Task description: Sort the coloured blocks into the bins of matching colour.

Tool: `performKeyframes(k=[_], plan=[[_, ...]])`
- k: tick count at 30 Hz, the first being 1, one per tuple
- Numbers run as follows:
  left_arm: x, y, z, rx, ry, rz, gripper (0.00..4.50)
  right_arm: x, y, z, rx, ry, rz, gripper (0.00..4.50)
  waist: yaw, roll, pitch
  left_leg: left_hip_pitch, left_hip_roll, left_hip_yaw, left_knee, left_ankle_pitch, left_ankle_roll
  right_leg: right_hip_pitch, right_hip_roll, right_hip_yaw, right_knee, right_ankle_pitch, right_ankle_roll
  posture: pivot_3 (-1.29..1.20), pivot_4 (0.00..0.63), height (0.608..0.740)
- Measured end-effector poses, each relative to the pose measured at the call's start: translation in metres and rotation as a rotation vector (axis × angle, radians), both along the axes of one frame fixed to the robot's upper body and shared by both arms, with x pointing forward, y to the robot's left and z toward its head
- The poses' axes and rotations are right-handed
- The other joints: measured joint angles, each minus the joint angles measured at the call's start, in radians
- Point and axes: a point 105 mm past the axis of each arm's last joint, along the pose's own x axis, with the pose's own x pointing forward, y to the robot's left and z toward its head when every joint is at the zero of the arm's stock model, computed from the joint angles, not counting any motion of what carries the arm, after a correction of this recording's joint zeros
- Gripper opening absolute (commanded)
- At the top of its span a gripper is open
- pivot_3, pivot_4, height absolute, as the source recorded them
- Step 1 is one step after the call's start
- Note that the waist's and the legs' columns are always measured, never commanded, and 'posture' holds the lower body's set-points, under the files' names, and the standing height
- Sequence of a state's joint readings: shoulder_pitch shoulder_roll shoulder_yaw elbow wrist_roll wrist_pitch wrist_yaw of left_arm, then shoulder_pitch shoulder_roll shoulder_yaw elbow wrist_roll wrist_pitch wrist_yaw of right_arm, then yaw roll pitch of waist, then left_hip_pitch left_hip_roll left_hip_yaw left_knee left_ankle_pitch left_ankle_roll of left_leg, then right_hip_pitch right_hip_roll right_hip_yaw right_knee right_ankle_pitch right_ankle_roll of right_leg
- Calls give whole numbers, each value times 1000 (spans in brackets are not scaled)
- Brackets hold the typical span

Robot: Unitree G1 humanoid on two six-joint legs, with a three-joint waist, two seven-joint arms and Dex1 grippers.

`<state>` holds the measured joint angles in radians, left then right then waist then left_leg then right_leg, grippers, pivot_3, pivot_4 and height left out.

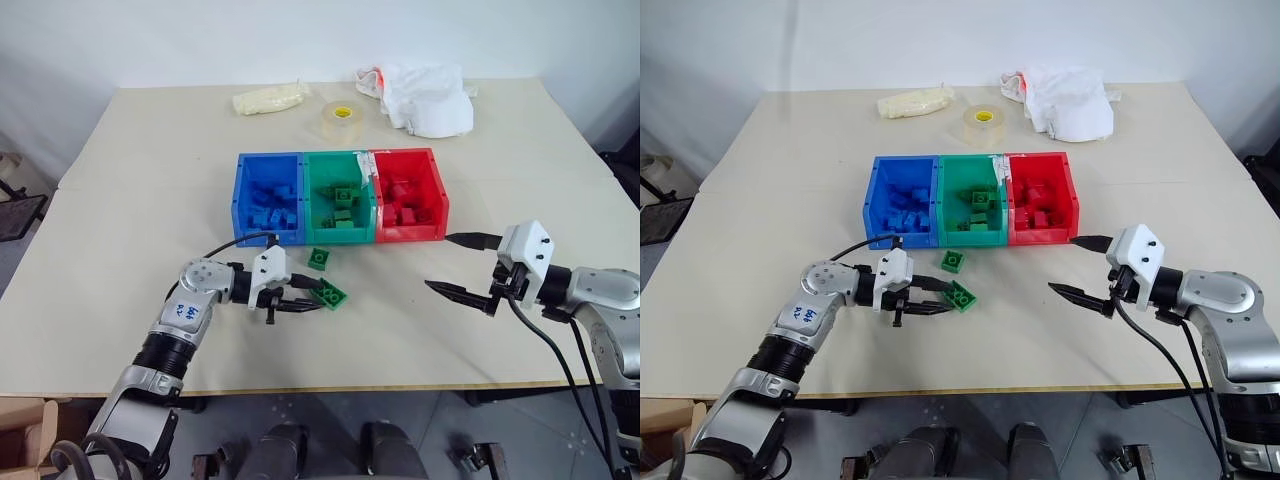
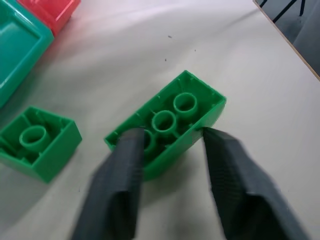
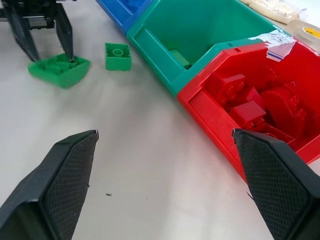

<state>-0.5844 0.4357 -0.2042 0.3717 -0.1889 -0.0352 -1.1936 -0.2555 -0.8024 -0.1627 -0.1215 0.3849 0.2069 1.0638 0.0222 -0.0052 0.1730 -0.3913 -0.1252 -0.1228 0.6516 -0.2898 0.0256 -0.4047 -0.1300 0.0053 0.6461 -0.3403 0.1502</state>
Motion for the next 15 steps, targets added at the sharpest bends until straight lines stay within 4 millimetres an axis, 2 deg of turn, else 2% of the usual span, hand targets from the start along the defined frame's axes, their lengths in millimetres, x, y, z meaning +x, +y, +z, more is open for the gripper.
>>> performKeyframes(k=[3, 15], plan=[[0, -1, 0, -2, -4, 0, 28, 1, 0, 1, 0, -5, 0, 4500, 0, 0, 0, 0, 0, 0, 0, 0, 0, 0, 0, 0, 0, 0, 0, 0, 150, 740], [0, -4, 11, -17, -53, 4, 28, 1, 0, 2, 2, -7, -7, 4500, 0, 0, 0, 0, 0, 0, 0, 0, 0, 0, 0, 0, 0, 0, 0, 0, 150, 740]])
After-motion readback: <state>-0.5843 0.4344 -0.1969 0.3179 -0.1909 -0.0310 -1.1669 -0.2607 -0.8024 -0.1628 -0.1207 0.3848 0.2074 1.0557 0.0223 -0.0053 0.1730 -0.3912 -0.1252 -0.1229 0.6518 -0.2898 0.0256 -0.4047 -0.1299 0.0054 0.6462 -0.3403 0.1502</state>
